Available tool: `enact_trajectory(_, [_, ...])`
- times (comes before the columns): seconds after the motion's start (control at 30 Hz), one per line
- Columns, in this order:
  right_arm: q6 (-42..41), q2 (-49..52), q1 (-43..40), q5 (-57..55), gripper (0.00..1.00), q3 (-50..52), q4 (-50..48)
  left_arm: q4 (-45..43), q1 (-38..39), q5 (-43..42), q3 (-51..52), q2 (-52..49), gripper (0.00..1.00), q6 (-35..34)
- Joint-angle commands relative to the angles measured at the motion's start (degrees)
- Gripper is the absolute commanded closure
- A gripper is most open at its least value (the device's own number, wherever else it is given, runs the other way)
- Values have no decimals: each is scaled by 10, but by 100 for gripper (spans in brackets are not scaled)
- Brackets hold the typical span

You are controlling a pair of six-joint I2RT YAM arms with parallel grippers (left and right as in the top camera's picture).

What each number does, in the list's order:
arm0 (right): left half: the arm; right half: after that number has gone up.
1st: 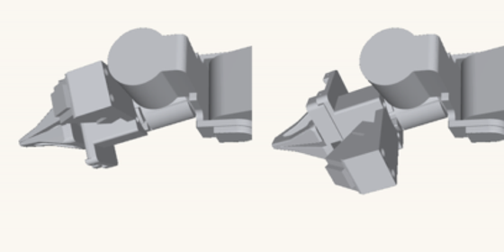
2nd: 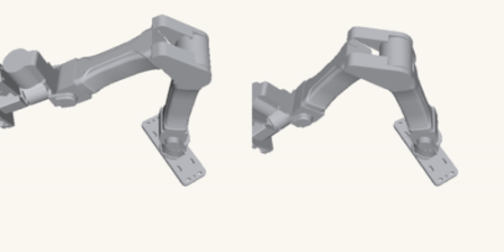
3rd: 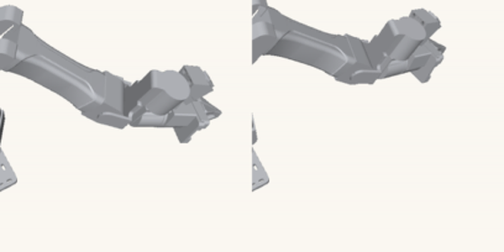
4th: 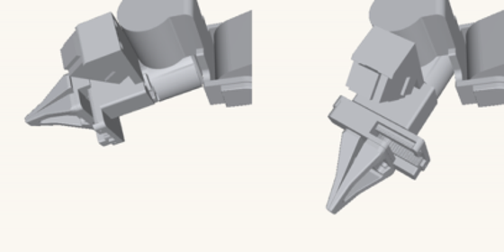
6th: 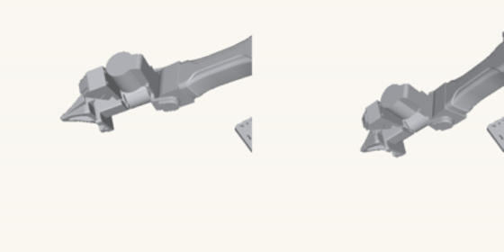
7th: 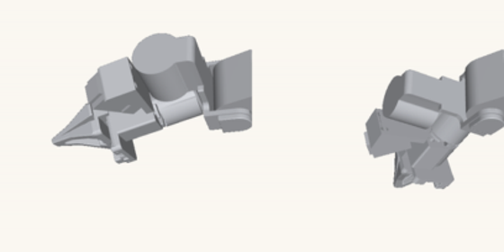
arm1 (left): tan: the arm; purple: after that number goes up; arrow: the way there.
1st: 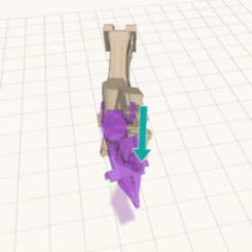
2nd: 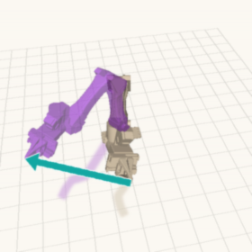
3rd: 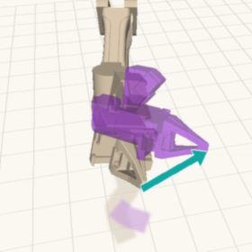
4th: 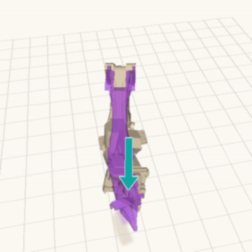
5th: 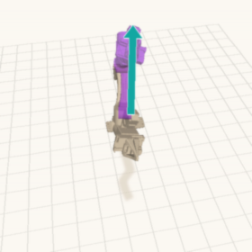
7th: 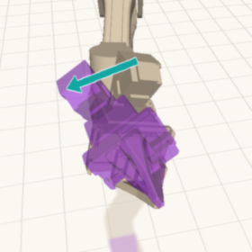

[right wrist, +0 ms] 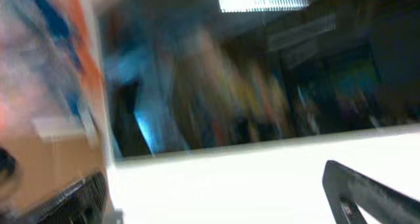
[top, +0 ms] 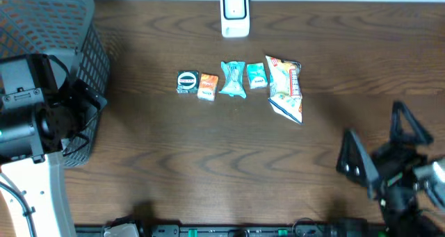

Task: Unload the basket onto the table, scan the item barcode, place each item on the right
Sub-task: 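Move the right gripper over the yellow chip bag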

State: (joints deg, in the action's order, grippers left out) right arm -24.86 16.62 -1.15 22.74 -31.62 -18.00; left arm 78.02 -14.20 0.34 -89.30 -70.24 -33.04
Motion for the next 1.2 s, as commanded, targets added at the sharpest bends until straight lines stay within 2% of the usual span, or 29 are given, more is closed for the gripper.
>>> enact_trajectory(0.0, [120, 123, 4, 74, 1, -110, 105, 2, -4, 3, -6, 3, 2, -3])
enact_trajectory(0.3, [160, 408, 6, 188, 1, -350, 394, 2, -4, 3, -6, 3, 2, -3])
enact_trajectory(0.37, [160, 456, 7, 208, 1, -371, 440, 2, -4, 3, -6, 3, 2, -3])
enact_trajectory(0.5, [144, 534, 9, 287, 1, -370, 464, 2, -4, 3, -6, 3, 2, -3])
enact_trajectory(0.63, [125, 576, 9, 316, 1, -370, 521, 2, -4, 3, -6, 3, 2, -3])
enact_trajectory(0.93, [131, 617, 12, 299, 1, -370, 556, 2, -4, 3, -6, 3, 2, -3])
enact_trajectory(1.0, [131, 617, 16, 250, 1, -370, 580, 2, -4, 3, -6, 3, 2, -3])
enact_trajectory(1.03, [125, 617, 21, 191, 1, -370, 602, 2, -4, 3, -6, 3, 2, -3])
enact_trajectory(1.17, [101, 617, 43, 108, 1, -369, 622, 2, -4, 3, -6, 3, 2, -3])
